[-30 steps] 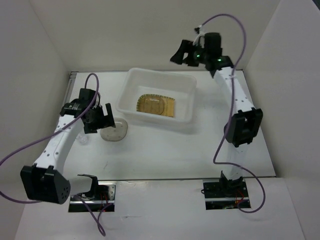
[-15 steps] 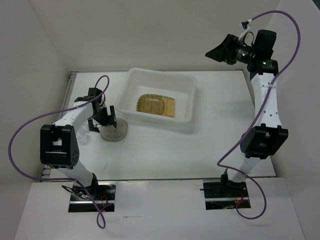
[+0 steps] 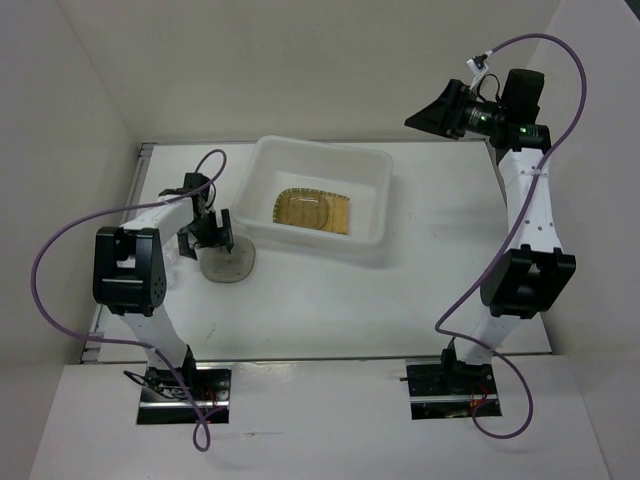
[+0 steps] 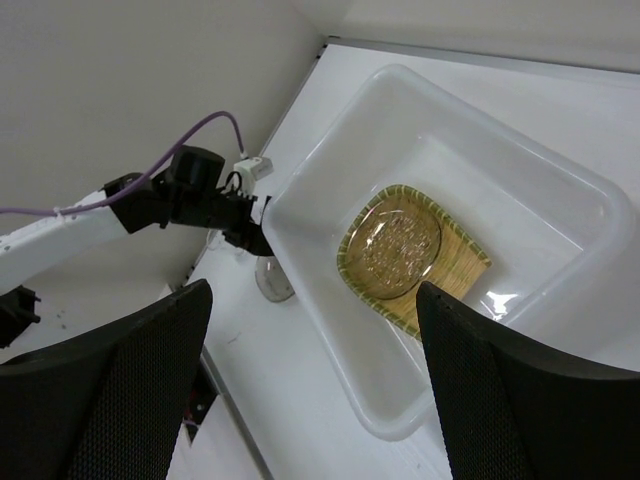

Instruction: Place the mixed dishes into the plastic bin

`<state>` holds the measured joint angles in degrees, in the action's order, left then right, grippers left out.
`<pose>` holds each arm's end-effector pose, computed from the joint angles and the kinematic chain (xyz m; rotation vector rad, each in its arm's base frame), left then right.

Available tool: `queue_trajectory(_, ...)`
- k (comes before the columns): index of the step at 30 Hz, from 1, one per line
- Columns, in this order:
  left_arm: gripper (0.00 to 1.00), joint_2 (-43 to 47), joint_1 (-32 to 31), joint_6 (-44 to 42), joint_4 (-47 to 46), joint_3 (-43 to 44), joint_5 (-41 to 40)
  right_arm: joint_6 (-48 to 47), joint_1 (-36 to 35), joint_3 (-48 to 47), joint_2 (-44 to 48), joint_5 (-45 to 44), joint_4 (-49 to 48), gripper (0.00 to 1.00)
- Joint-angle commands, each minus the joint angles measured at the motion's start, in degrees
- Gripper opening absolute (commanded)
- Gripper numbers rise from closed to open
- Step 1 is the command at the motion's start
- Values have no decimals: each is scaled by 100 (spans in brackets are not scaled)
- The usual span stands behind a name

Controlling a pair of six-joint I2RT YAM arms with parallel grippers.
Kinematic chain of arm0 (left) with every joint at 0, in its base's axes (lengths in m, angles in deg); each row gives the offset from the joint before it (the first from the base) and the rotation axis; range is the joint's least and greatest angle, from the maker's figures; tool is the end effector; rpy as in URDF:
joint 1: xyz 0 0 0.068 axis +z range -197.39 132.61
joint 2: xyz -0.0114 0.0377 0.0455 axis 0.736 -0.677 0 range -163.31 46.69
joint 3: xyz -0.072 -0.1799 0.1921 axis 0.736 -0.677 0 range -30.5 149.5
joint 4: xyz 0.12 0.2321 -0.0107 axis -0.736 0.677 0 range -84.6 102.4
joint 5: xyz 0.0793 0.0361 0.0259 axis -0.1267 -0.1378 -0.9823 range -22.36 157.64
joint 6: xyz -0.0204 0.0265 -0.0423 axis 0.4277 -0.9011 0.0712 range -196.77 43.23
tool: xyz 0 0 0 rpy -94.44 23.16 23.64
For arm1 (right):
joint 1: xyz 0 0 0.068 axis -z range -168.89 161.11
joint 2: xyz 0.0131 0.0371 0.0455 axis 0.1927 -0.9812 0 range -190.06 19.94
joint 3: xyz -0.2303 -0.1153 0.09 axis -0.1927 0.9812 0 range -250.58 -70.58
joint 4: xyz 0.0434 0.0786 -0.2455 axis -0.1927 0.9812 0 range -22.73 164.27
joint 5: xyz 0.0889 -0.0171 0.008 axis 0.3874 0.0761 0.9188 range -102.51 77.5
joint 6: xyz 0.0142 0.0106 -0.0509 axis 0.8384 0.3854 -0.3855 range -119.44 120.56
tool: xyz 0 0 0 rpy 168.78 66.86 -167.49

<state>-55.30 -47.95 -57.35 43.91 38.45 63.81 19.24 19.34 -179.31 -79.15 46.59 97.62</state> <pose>0.3476 -0.0010 0.1846 -0.4761 2.7724 0.0134 0.3799 -0.0241 0.4417 -0.2618 1.8777 1.1076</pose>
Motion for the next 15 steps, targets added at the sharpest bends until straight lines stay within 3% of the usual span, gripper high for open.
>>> queue_trajectory(1,100,-311,29,-246,-193,172,-179,83,-23,36,320,217,-222,88)
queue_trajectory(9,94,-567,29,-369,-475,67,506,-48,-23,360,601,155,-222,89)
queue_trajectory(13,84,-699,82,-482,-527,13,778,-101,-23,466,601,155,-170,89)
queue_trajectory(15,74,-699,82,-483,-528,-39,779,-101,-23,466,601,155,-170,89)
